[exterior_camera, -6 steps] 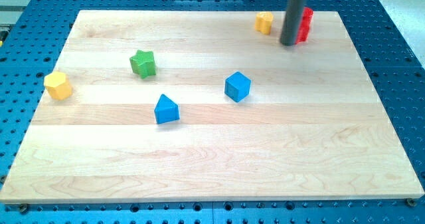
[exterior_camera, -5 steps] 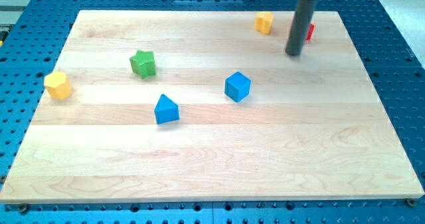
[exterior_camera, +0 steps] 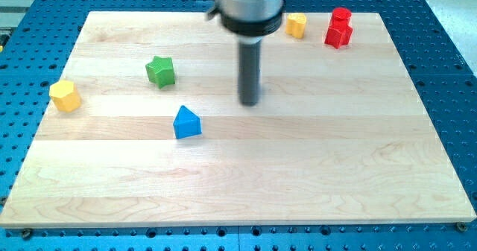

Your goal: Move the blue blocks into the yellow heart

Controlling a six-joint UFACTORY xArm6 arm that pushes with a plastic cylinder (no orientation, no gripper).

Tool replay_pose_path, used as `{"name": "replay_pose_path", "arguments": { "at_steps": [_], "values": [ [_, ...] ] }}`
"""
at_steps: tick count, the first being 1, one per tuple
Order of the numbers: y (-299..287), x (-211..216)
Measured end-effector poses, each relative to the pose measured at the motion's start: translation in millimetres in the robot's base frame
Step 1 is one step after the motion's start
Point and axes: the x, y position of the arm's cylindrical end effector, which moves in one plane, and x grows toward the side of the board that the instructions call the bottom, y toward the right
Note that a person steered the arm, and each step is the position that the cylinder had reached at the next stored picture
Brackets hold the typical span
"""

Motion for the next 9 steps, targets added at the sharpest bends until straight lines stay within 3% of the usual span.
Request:
{"name": "replay_pose_path", "arguments": {
  "at_steps": [1, 2, 3, 4, 5, 7, 8, 9],
  "values": [
    [60.3, -43.6],
    [33.3, 1.0],
    [-49.8, 29.1],
    [-41.1, -21.4],
    [33.8, -59.4],
    [58.3, -31.7],
    [85.8, -72.5],
    [76.1, -65.6]
  ]
}}
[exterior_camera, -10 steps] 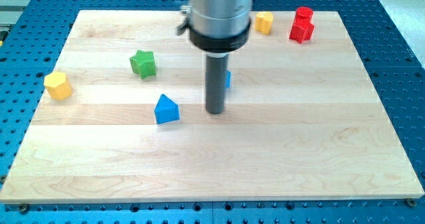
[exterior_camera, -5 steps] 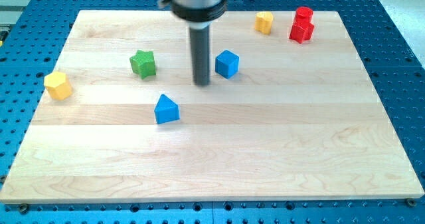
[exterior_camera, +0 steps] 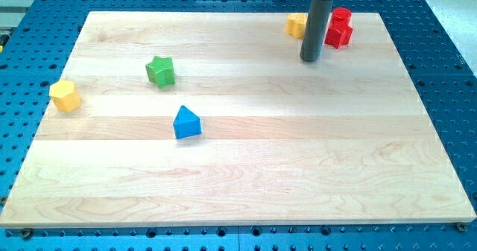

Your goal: Move the blue blocks into the yellow heart

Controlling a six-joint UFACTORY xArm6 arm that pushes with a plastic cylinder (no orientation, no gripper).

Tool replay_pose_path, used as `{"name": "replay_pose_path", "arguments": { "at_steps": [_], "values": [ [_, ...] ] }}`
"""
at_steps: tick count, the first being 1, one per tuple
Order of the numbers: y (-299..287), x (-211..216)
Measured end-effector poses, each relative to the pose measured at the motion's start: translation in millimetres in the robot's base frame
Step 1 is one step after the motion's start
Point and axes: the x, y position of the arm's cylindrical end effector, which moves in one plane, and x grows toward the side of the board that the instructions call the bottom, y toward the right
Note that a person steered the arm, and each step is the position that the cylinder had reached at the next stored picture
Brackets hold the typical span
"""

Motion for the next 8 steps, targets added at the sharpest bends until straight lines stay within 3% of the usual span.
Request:
{"name": "replay_pose_path", "arguments": {
  "at_steps": [1, 2, 3, 4, 5, 6, 7, 8],
  "values": [
    [-63.1, 117.5],
    [-174.4, 201.2],
    [-230.9, 165.5],
    [-186.6, 112.9],
    [-226.1, 138.4],
    [-224.9, 181.8],
    [-158.8, 148.4],
    [-99.3, 83.4]
  ]
}}
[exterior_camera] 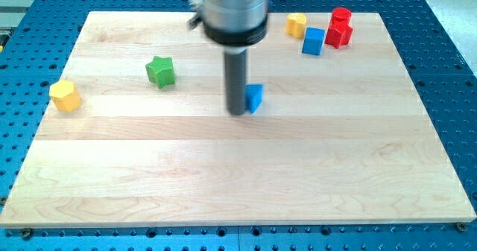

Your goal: Move the blue blocks into the yellow heart

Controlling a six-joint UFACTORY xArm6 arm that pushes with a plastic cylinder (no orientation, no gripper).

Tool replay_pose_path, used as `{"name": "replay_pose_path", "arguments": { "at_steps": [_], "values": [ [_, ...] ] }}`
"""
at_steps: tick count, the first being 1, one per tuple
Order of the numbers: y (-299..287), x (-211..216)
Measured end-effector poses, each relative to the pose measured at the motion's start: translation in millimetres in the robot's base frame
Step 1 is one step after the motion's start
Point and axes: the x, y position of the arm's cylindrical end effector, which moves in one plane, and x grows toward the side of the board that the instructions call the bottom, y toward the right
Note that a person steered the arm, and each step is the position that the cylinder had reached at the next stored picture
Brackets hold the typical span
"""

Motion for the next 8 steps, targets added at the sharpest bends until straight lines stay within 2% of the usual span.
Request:
{"name": "replay_pose_path", "arguments": {
  "at_steps": [1, 2, 3, 4, 5, 6, 7, 8],
  "values": [
    [4.8, 11.6],
    [41.6, -2.6],
    [84.2, -54.2],
    [78.2, -91.6],
    [34.2, -64.3],
    [71.4, -114.3],
    [35.9, -103.8],
    [-66.4, -39.5]
  ]
}}
